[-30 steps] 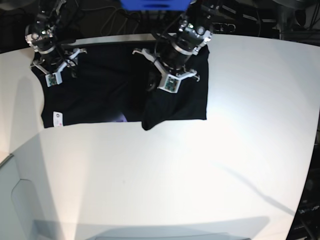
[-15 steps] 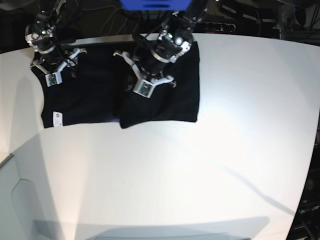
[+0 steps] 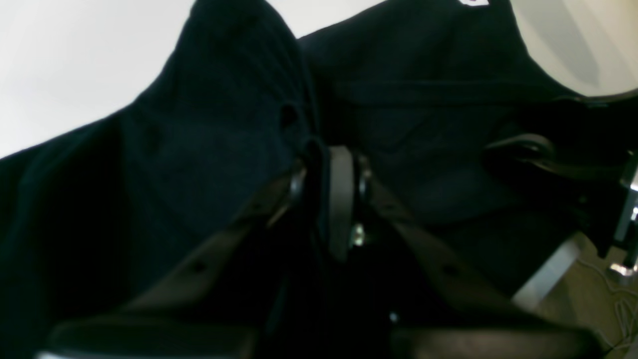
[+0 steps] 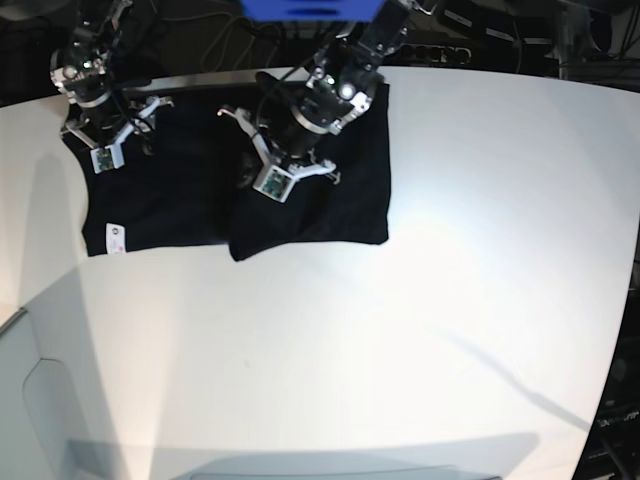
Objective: Fold the T-shirt properly
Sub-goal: 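Fold the held side over toward the right gripper with the left gripper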
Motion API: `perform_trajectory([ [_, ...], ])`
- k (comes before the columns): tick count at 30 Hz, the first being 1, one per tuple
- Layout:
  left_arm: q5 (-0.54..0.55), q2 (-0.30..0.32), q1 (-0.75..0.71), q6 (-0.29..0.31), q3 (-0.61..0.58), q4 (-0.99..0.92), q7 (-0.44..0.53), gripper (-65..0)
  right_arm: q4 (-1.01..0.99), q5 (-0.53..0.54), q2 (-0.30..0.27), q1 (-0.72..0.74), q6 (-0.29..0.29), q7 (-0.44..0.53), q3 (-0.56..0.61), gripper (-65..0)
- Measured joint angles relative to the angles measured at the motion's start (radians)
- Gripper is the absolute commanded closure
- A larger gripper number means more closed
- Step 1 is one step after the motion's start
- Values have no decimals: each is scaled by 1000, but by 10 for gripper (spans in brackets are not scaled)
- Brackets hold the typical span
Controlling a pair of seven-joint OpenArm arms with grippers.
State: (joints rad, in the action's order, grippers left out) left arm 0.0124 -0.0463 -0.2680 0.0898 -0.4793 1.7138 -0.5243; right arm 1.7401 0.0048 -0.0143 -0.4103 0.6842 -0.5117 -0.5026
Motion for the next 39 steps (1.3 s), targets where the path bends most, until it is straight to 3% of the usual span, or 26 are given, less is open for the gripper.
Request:
perform_trajectory([
  [3,8,0,0,0,-6,2,2,-314,0,0,0,0,0,0,0,-366],
  [5,6,5,0,1,-24,11,4,-354,0,0,0,0,0,0,0,-366],
  [12,14,11,-22,4,-13,197,16,-333,0,0,0,0,0,0,0,-366],
  [18,7,114,-118,3,102,243,-10,-333,0,-1,0,13,0,-12,0,-366],
  [22,11,132,-117,7,122,218,12,-333,0,-8,12,22,0,-15,-2,-366],
  [26,9,136,-107,8,19,132,-7,-333,1,-8,17,23,0,-12,-1,-366],
  [32,3,138,24,11,-173,-9,-1,-333,57,-25,30,21,1,-35,-3,-367],
  [39,12,167,44,11,-205,-37,0,-333,146,-24,50,52,2,-44,-42,-368],
])
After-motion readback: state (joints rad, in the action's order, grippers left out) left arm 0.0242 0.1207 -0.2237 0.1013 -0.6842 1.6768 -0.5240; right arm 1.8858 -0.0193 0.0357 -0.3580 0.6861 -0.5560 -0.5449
